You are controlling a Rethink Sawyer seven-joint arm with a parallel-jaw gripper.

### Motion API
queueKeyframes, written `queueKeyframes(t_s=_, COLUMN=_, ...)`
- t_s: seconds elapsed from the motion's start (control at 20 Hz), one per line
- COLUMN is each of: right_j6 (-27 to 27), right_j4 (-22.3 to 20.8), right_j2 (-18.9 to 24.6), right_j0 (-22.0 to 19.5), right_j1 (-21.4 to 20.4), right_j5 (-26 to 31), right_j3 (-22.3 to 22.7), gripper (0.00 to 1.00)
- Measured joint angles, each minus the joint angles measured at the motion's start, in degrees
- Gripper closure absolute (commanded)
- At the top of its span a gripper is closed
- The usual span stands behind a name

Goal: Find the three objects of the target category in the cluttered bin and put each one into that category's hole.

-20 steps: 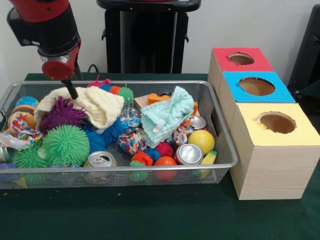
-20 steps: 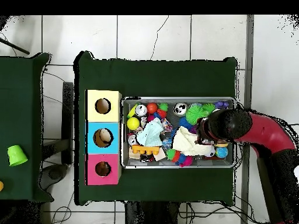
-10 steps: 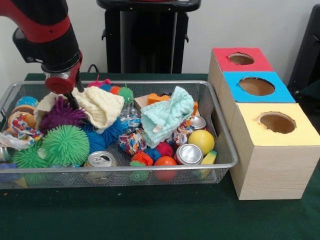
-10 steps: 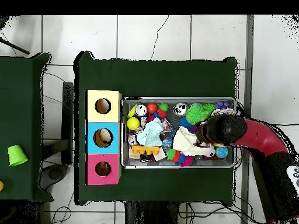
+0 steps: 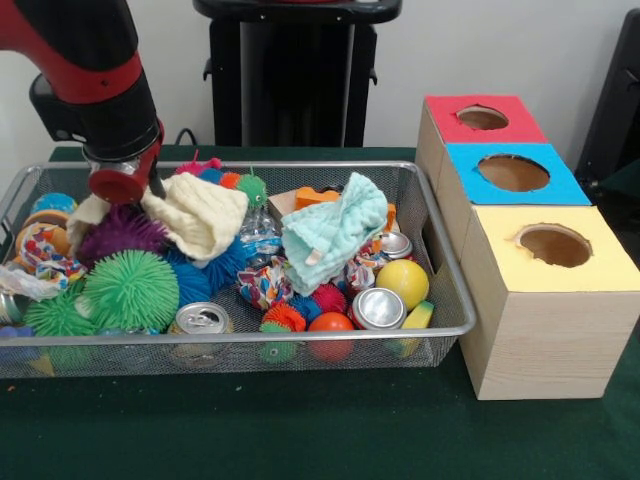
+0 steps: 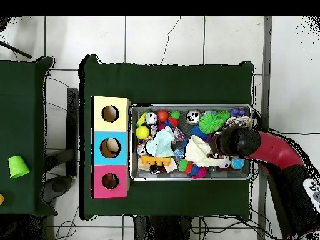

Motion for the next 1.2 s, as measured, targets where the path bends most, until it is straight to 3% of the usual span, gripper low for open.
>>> queueKeyframes(t_s=1.1, right_j6=0.04, right_j4=4.07, right_j2=-3.25, right_j0=0.06, right_j1=0.48, right_j5=-9.04, right_j3=2.8, gripper=0.0)
queueKeyframes(t_s=1.15, right_j6=0.04, right_j4=4.79, right_j2=-3.96, right_j0=0.39, right_j1=0.58, right_j5=-9.4, right_j3=2.89, gripper=1.0)
queueKeyframes(t_s=1.2, right_j6=0.04, right_j4=4.81, right_j2=-4.08, right_j0=0.45, right_j1=0.63, right_j5=-9.41, right_j3=2.9, gripper=1.0)
